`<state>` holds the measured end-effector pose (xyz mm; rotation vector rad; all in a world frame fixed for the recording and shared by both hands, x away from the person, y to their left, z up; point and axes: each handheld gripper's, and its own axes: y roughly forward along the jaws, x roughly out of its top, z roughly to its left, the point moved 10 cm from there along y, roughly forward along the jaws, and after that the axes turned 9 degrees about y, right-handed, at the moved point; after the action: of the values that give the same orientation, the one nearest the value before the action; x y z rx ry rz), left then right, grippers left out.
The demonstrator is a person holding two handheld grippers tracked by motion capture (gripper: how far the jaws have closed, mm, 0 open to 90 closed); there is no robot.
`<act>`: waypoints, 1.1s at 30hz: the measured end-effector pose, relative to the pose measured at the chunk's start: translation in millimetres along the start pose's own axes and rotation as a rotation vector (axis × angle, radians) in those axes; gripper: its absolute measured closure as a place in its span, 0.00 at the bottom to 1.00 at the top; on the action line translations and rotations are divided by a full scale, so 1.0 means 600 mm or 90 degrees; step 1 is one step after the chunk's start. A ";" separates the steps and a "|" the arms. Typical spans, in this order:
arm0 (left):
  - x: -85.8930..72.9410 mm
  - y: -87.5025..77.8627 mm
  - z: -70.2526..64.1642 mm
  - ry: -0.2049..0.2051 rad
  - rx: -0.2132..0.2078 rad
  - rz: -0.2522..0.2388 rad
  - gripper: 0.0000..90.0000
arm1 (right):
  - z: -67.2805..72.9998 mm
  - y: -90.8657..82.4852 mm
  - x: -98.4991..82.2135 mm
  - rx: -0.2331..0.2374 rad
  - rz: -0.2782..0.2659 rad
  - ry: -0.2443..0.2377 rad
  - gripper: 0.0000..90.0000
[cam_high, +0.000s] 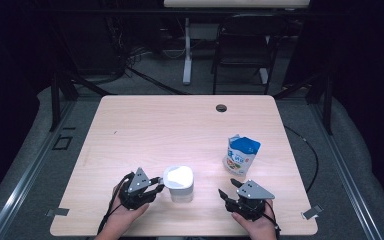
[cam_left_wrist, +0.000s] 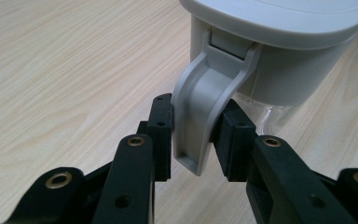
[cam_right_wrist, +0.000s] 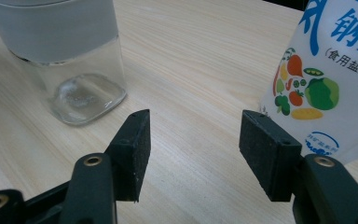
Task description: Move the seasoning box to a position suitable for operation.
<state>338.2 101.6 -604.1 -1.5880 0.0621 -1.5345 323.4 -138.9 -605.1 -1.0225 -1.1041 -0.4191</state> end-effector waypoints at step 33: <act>0.010 -0.014 -0.013 -0.024 -0.061 -0.024 0.70 | 0.016 0.005 0.001 0.025 0.005 -0.023 0.48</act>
<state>328.8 98.8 -595.9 -1.7015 0.0858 -1.5504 320.4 -129.3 -605.1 -1.0021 -1.1362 -0.3724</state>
